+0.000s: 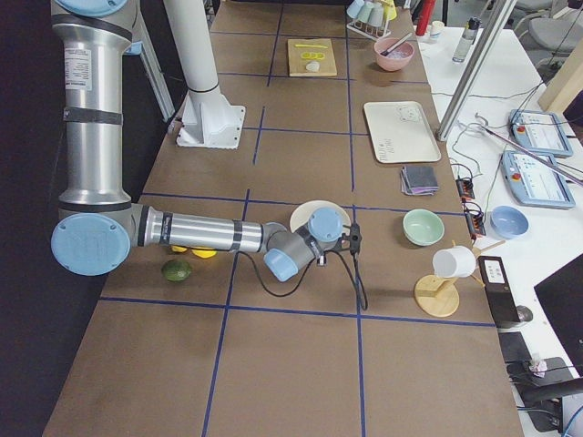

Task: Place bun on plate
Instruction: 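Slide the white plate with the right gripper to the table center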

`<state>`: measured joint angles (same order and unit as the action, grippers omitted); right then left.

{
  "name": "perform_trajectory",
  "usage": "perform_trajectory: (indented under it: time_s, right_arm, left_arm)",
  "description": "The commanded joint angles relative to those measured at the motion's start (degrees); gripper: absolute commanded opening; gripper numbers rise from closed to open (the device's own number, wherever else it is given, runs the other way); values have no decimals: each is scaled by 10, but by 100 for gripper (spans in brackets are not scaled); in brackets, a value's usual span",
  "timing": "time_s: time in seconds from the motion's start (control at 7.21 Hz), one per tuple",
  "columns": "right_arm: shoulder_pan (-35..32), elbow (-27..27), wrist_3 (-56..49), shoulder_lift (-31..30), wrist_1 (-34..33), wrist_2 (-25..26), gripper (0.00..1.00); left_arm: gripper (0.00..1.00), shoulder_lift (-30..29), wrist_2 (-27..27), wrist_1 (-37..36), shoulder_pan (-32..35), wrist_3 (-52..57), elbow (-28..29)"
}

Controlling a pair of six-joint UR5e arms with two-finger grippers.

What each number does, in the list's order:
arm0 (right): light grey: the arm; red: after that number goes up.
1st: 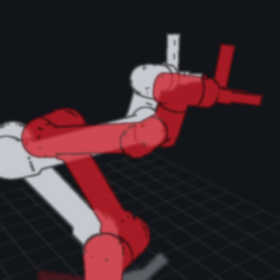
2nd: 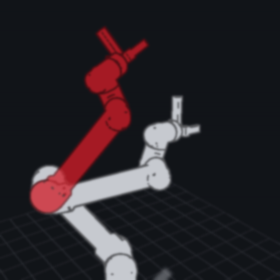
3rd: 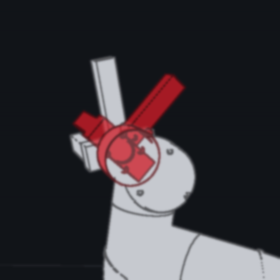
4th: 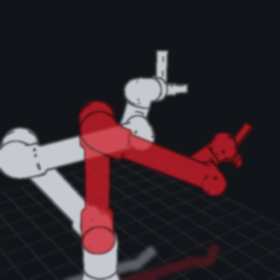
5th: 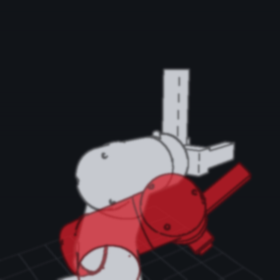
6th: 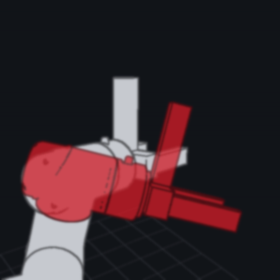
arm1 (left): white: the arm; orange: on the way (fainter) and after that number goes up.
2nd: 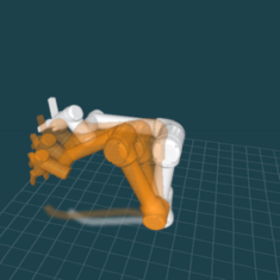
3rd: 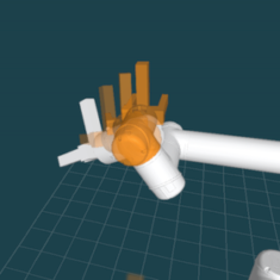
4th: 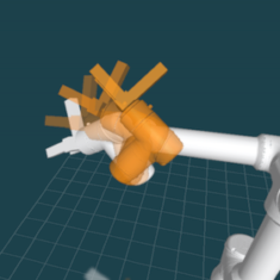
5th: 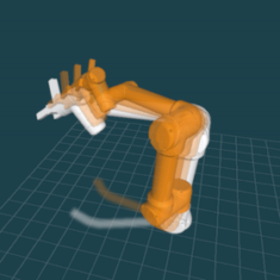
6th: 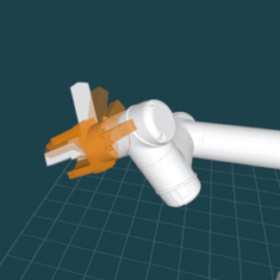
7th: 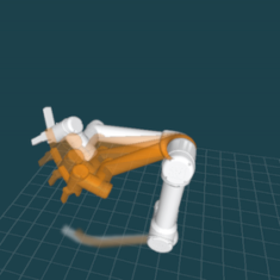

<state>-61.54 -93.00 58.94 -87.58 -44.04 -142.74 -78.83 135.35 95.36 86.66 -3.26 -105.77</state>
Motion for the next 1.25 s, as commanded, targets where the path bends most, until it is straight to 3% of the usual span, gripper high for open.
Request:
perform_trajectory:
  time_s: [0.0,0.42,0.69,1.11]
  right_arm:
    - [114,-30,175,86,-2,97,0]
    - [242,-24,253,163,-30,229,0]
    - [308,-17,318,240,-134,296,0]
    - [333,-13,319,246,-143,313,2]
  left_arm:
    - [100,1,0,4,0,1,0]
    - [100,6,7,10,0,0,0]
    - [100,6,17,10,0,0,0]
    - [100,7,22,11,0,-1,0]
